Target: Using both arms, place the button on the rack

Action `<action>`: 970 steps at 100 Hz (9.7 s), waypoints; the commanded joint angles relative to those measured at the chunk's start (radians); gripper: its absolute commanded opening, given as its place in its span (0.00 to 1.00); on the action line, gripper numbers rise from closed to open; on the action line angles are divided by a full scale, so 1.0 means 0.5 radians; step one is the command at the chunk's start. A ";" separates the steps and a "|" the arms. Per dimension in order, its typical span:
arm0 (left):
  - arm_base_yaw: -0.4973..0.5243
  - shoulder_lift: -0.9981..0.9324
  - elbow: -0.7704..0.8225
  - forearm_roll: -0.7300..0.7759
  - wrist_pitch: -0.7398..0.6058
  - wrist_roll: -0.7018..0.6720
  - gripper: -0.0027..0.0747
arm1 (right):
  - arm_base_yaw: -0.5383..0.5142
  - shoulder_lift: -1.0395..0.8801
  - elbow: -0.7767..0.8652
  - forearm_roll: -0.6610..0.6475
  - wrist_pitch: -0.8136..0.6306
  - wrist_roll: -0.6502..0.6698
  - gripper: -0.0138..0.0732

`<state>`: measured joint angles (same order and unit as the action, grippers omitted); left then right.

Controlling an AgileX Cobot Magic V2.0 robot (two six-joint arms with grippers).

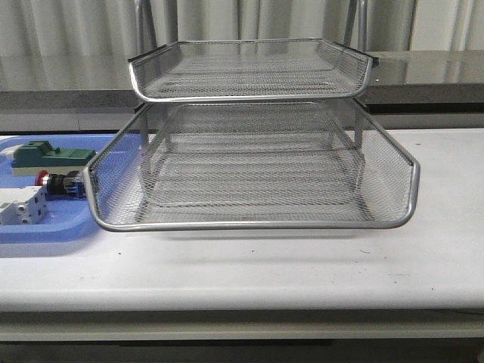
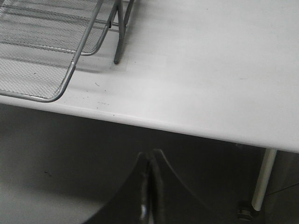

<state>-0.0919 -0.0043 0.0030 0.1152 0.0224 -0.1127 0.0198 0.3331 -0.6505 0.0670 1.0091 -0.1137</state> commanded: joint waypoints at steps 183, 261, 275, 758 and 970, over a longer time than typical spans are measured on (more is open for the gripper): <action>0.002 0.505 -0.748 -0.057 0.367 -0.018 0.01 | -0.009 0.015 -0.064 0.021 -0.117 0.009 0.08; 0.002 2.596 -2.247 -0.010 1.197 0.583 0.02 | -0.009 0.015 -0.064 0.021 -0.117 0.009 0.08; 0.002 2.754 -2.315 -0.010 1.208 0.637 0.23 | -0.009 0.015 -0.064 0.021 -0.117 0.009 0.08; -1.180 3.389 -3.255 -0.629 2.173 1.664 0.01 | -0.009 0.015 -0.064 0.021 -0.117 0.009 0.08; -0.376 2.164 -2.550 -0.279 1.834 0.929 0.63 | -0.009 0.015 -0.064 0.021 -0.117 0.009 0.08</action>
<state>-0.3278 1.1990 -1.3469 -0.0160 1.0696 0.3945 0.0198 0.3331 -0.6505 0.0728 1.0115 -0.1100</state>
